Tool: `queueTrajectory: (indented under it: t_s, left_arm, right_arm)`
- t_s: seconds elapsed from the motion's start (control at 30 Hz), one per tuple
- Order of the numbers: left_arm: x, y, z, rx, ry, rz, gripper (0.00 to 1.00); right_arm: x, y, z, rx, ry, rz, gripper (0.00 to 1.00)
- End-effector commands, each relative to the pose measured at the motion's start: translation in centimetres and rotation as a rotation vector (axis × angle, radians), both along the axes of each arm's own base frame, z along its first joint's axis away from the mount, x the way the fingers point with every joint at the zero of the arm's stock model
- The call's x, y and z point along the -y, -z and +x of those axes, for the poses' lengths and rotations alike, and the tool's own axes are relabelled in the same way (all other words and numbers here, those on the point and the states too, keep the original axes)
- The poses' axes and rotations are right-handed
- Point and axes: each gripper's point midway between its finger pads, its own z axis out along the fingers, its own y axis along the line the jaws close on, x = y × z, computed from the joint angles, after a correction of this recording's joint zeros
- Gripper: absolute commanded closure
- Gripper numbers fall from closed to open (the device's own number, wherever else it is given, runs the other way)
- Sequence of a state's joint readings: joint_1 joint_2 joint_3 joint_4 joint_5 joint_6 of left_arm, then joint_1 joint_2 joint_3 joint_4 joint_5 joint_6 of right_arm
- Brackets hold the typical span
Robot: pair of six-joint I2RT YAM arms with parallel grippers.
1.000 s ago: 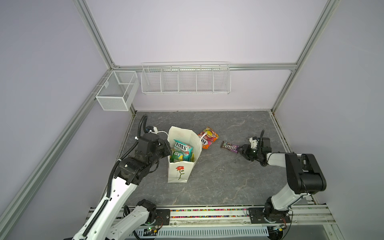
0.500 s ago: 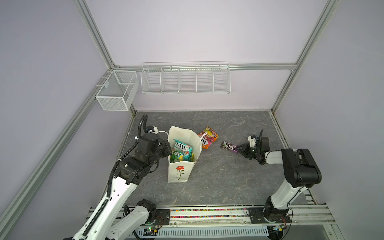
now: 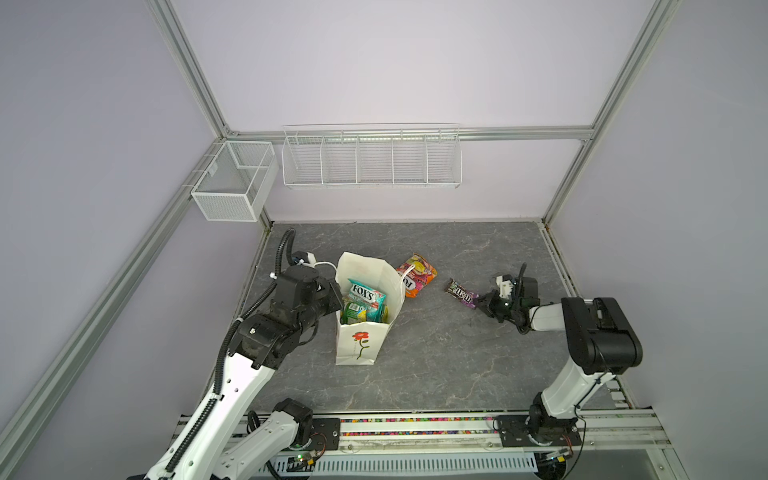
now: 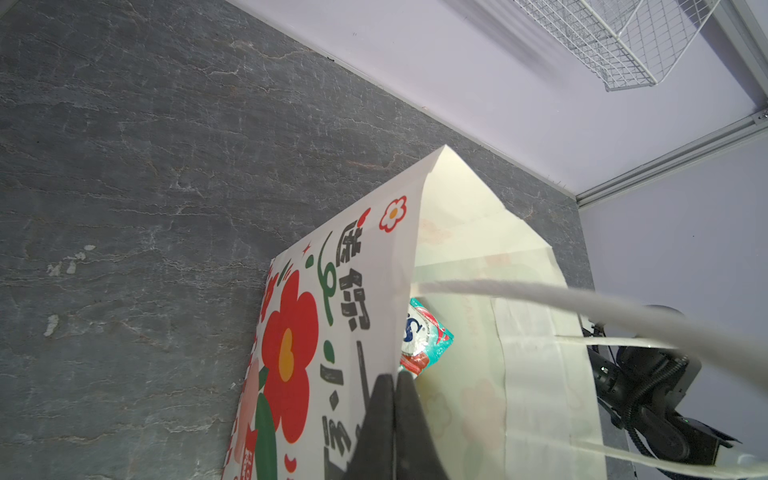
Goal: Place the snacks into the paper bag
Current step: 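Lower the right gripper onto the M&M's pack and close on its end, then lift the M&M's pack with the right gripper toward the paper bag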
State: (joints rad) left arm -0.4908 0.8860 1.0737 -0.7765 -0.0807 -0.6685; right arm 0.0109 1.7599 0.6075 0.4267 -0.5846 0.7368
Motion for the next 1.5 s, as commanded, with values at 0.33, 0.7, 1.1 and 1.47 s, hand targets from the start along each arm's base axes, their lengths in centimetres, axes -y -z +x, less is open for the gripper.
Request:
queueTrajectory:
  t_s: [0.33, 0.7, 1.1, 1.47]
  left_arm:
    - [0.1, -1.3, 0.1, 0.050, 0.007, -0.029, 1.00]
    - [0.2, -1.4, 0.0, 0.052, 0.009, -0.036, 1.00]
    - [0.5, -1.5, 0.1, 0.053, 0.016, -0.051, 1.00]
    - [0.7, -1.4, 0.2, 0.049, 0.020, -0.062, 1.00]
  right_arm:
    - [-0.7, -4.7, -0.9, 0.093, -0.018, 0.046, 0.93]
    - [-1.3, -10.1, -1.3, 0.202, -0.043, 0.035, 0.93]
    - [-2.2, -16.0, -2.3, 0.316, -0.071, 0.024, 0.93]
    - [-3.1, -20.3, -3.4, 0.397, -0.100, 0.015, 0.93]
